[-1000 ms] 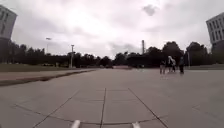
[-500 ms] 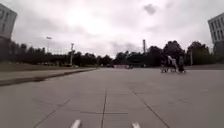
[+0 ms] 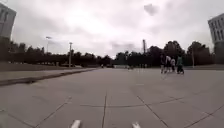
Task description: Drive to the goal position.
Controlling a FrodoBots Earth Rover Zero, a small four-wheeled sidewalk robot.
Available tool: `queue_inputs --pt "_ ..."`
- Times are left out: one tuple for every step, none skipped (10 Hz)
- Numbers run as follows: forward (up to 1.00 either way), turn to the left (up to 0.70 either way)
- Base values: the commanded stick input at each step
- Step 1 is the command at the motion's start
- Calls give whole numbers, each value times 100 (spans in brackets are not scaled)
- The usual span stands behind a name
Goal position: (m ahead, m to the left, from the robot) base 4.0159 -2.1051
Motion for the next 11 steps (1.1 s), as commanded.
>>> queue_inputs --pt "100 0" --pt "100 0" --pt "100 0" --pt "100 0" --pt "100 0" --pt "100 0" --pt "100 0" --pt "100 0" --pt "100 0" --pt "100 0" --pt "100 0"
